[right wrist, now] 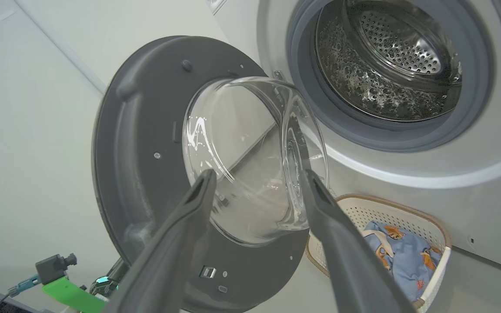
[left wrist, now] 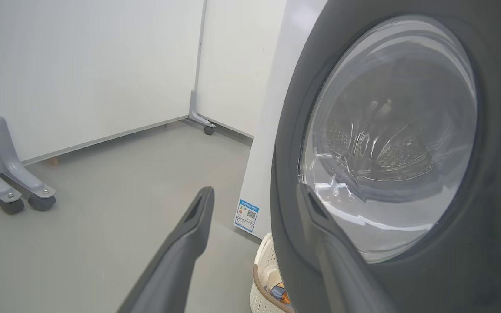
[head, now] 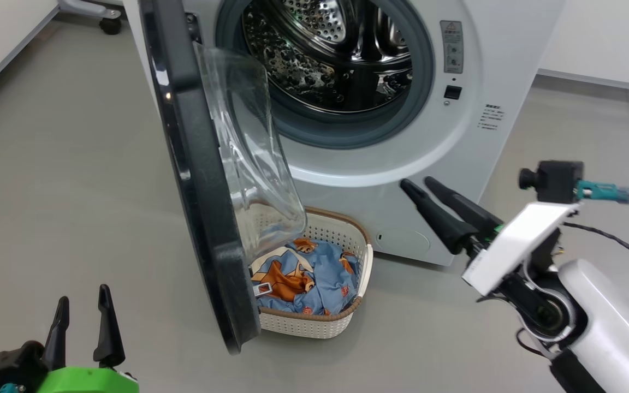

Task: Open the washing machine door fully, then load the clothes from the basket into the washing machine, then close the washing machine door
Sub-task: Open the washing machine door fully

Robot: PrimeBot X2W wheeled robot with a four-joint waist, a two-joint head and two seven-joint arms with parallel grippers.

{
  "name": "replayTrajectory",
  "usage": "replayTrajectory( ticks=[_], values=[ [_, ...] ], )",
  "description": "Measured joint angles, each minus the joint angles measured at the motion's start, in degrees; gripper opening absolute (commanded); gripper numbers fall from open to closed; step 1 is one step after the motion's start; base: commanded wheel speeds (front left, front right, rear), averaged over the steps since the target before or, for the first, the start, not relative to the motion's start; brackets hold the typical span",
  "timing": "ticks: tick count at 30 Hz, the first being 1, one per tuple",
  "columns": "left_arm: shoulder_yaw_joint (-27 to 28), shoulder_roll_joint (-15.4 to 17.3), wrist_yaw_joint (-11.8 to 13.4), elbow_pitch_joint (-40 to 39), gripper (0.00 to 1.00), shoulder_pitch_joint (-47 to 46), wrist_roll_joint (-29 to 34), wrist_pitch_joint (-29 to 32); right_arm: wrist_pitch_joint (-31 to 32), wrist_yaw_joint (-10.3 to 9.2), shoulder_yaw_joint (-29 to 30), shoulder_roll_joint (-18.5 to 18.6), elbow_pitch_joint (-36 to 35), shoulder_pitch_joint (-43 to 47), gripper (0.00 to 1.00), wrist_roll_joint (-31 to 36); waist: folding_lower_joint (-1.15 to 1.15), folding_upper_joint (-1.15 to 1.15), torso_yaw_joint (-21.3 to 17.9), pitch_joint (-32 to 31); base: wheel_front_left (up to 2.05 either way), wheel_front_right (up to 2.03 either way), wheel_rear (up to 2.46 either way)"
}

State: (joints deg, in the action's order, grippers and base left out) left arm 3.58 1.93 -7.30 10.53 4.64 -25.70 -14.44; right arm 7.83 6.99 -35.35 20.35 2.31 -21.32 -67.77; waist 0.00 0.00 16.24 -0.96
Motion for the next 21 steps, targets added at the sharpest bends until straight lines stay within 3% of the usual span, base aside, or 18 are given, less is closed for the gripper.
replayTrajectory(
  ticks=[12, 16, 21],
  values=[
    [2.34, 0.32, 0.0, -1.07, 1.0, 1.47, 2.2, 0.0, -14.67, 0.01, 1.4, 10.79, 4.87, 5.6, 1.0, 15.4, 0.0, 0.0, -3.98, -0.86, 0.0, 0.0, 0.0],
    [2.4, 0.46, 0.0, -1.48, 1.0, 1.65, 2.48, 0.0, -21.05, -0.13, 3.7, 12.24, 8.17, 8.28, 1.0, 19.61, 0.0, 0.0, -5.2, -1.0, 0.0, 0.0, 0.0],
    [2.21, 0.89, 0.0, -1.69, 1.0, 2.67, 2.5, 0.0, -23.83, -3.25, 5.46, 12.15, 11.09, 12.23, 1.0, 22.92, 0.0, 0.0, -6.47, -1.0, 0.0, 0.0, 0.0]
  ],
)
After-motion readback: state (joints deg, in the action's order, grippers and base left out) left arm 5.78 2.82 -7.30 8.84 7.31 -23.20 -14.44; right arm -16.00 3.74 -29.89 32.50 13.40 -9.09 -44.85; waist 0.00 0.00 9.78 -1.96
